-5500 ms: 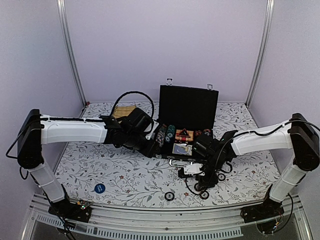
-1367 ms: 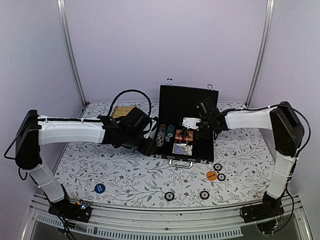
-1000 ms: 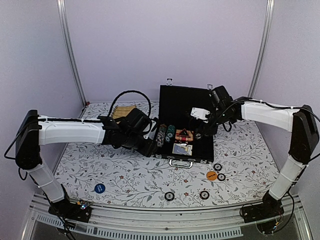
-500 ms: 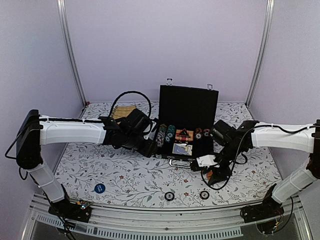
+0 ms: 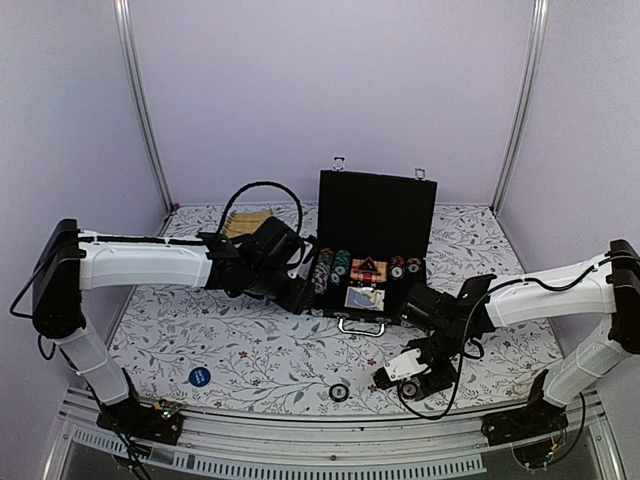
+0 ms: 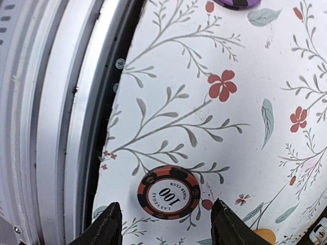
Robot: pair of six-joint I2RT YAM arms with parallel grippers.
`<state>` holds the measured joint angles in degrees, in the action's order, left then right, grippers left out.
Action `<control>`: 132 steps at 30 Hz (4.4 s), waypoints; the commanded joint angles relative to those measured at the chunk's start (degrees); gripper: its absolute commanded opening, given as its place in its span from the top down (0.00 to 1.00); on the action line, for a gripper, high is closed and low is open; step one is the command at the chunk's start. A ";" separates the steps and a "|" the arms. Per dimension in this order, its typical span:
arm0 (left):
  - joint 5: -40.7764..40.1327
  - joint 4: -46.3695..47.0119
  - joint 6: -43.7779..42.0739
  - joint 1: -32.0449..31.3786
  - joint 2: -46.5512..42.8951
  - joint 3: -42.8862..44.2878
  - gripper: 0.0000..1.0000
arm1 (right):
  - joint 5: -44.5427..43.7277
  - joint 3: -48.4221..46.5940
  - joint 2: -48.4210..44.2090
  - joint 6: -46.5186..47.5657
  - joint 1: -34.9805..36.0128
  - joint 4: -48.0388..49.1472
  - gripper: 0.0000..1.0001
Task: Pack up texas hold em set
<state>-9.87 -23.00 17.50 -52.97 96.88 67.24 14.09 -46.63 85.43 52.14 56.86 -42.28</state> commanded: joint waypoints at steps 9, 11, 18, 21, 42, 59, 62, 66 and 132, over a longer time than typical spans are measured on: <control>0.18 1.10 0.39 0.26 1.09 0.79 0.37 | -5.65 0.35 3.78 -2.91 2.46 4.27 0.41; 0.16 1.11 0.32 0.28 1.07 0.65 0.37 | -6.31 0.39 4.27 -3.09 3.27 4.09 0.41; 0.09 1.76 0.49 0.31 0.66 -0.33 0.37 | -6.53 0.21 5.60 -3.33 4.40 3.22 0.46; 0.27 1.91 0.66 0.30 0.69 -0.49 0.37 | -6.63 -0.07 6.42 -3.51 4.35 3.11 0.52; 0.08 2.26 0.87 0.30 0.15 -0.78 0.37 | -13.03 -19.65 7.59 -4.43 -16.22 5.86 0.70; -0.55 2.33 0.87 0.47 -0.70 -1.66 0.37 | -29.45 -20.87 20.94 -6.04 -20.21 29.15 0.68; -0.20 2.57 0.76 0.50 -0.32 -1.50 0.37 | -31.08 -21.06 22.75 -5.12 -20.20 30.81 0.67; -0.15 2.70 0.61 0.56 -0.12 -1.39 0.37 | -31.58 -21.05 24.51 -4.27 -20.21 32.39 0.67; 0.49 2.47 0.20 1.66 -0.45 -0.16 0.37 | 4.06 -6.09 0.12 4.89 -30.57 -10.08 0.46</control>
<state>-9.67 -21.69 17.61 -51.83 97.10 66.35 19.20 -56.93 86.08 53.95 24.62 -51.66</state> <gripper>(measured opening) 0.633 0.537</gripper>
